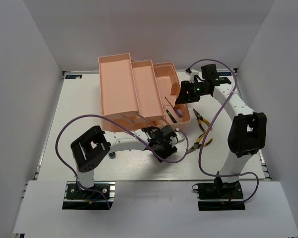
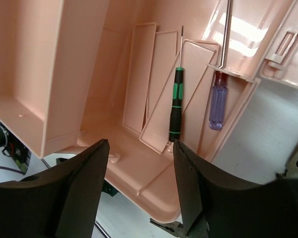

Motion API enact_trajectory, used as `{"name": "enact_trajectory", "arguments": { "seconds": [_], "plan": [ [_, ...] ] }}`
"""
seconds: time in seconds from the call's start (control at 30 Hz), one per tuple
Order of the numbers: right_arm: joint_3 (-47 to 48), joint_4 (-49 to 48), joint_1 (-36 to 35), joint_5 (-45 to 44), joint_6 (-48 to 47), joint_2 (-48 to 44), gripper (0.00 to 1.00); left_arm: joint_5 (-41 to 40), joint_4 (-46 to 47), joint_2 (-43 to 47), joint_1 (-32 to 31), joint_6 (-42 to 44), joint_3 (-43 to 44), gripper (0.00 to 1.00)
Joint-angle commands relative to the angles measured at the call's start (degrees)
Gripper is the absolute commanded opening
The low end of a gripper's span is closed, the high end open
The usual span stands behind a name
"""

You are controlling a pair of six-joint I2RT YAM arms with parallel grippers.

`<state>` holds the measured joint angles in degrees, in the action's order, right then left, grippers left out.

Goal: Sort the tools into containers

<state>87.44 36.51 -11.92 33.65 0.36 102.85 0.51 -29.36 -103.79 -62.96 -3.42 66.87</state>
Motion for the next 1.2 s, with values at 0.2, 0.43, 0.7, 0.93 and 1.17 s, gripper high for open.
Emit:
{"name": "enact_trajectory", "arguments": {
  "seconds": [0.2,0.43,0.7,0.93,1.17],
  "plan": [
    [-1.5,0.2,1.1,1.1,0.6,-4.8,0.61,-3.4,1.6,-3.6,-1.0,1.8,4.7,0.4],
    [-3.3,1.3,2.3,-9.1,-2.6,-8.2,0.55,0.5,-0.4,3.1,-1.6,3.0,10.7,0.08],
    [-8.8,0.0,8.0,-26.7,-4.1,-11.3,0.0,-8.6,-4.0,11.8,-0.2,0.3,21.5,0.03],
    [-12.5,0.3,10.2,-18.5,-7.6,-13.4,0.0,-30.9,-7.7,8.0,2.9,-2.6,27.9,0.03],
    [-14.7,3.3,9.8,1.2,-15.1,-15.8,0.18,-38.9,-15.1,-2.6,8.2,-4.3,39.2,0.03]
  ]
}}
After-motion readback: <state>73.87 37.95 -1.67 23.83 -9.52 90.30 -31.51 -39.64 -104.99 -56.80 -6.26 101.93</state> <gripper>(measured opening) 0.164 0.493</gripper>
